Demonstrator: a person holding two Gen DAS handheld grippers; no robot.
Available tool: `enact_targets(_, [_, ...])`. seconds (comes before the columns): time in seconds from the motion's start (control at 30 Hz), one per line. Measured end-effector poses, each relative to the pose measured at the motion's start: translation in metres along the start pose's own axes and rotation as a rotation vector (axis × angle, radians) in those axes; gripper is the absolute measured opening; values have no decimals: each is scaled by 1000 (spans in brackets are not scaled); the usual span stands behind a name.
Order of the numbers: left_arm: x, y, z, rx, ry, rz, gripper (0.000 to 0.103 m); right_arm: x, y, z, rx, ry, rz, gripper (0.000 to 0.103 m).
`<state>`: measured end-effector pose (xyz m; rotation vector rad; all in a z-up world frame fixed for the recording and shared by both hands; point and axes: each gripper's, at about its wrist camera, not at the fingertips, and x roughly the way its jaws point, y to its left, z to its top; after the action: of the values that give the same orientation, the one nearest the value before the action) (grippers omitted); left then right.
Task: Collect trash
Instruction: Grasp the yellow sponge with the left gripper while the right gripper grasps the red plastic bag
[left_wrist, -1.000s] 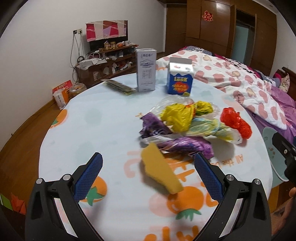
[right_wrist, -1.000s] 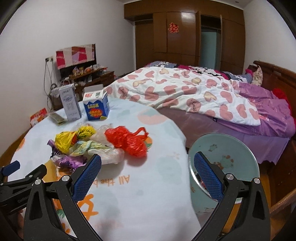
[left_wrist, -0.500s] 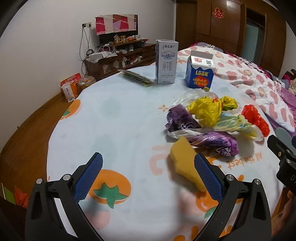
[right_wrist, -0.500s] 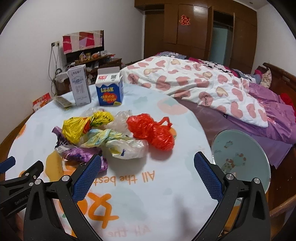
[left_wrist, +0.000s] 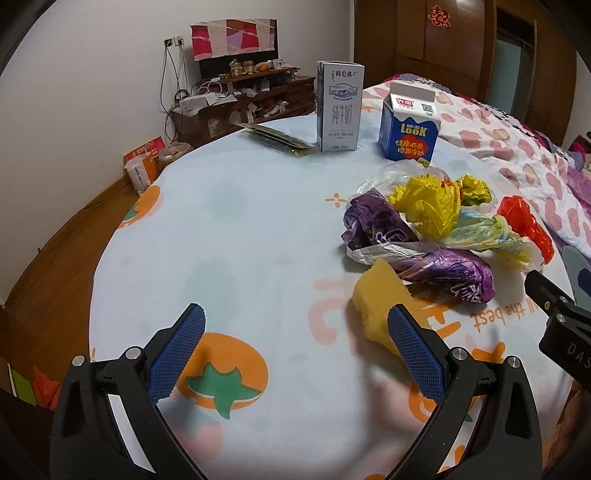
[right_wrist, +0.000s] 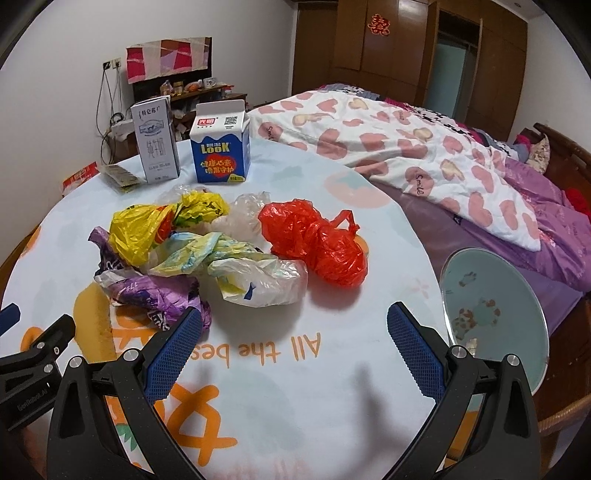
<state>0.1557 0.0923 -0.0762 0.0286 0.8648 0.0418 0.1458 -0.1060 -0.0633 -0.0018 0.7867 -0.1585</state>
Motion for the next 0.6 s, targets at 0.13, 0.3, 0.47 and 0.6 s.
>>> enact_targets(0.13, [3,-1,-1,1,7,-2,97,1,-4,-1,9,-2,7,98])
enact_targets(0.3, [5,7,0,-22,12,-2,97,-1,-18,-4,44,-18,1,98])
enact_targets(0.47, [5,6,-1,-21,13,-6,97,3,-21,-3,49,-5,-6,98])
enact_targets(0.6, [4,3,-2,-3,9,0,97,-1,-19,-3,39,-21,4,98])
